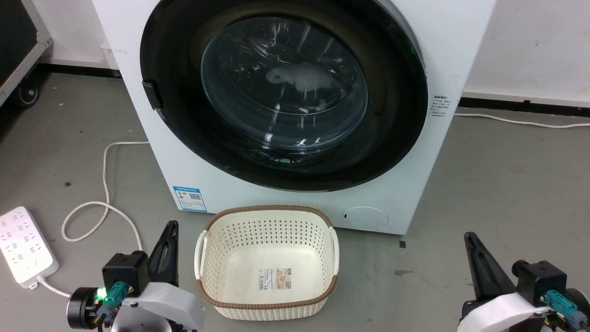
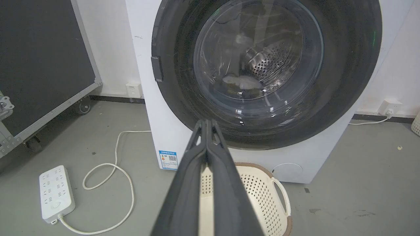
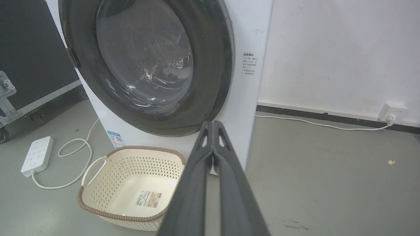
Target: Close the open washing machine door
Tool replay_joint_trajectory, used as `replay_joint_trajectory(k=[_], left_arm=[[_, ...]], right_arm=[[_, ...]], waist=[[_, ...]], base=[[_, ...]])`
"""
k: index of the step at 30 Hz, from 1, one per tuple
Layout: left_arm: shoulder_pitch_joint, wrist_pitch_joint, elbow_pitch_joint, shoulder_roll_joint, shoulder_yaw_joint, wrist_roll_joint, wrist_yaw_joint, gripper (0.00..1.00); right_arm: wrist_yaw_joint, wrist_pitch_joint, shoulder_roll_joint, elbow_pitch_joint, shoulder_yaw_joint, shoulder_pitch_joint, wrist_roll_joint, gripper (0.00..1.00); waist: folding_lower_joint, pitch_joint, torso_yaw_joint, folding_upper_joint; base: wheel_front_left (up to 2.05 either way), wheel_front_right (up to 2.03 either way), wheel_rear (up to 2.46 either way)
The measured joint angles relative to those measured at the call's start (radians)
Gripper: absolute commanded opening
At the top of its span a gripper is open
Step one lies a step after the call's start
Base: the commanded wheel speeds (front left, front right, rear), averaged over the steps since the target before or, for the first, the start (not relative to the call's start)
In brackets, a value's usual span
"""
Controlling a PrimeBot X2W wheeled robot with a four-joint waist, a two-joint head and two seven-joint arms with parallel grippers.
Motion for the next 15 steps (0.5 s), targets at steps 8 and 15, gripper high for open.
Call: replay_joint_trajectory(k=[8, 15], left_arm=[[0.002, 0.009, -0.005, -0.009, 0.011, 0.02, 0.0, 0.0], [0.012, 0.017, -0.01, -0.021, 0.018, 0.043, -0.001, 0.0]], right_arm=[[0.0, 0.012, 0.0, -0.009, 0.006, 0.0, -0.009, 0.0], [0.0, 0.022, 0.0, -0.014, 0.01, 0.0, -0.014, 0.0]], waist=[[0.0, 0.002, 0.004, 0.0], [0.0, 0.003, 0.008, 0.0]], base=[[0.0, 0.0, 0.0], [0.0, 0.0, 0.0]])
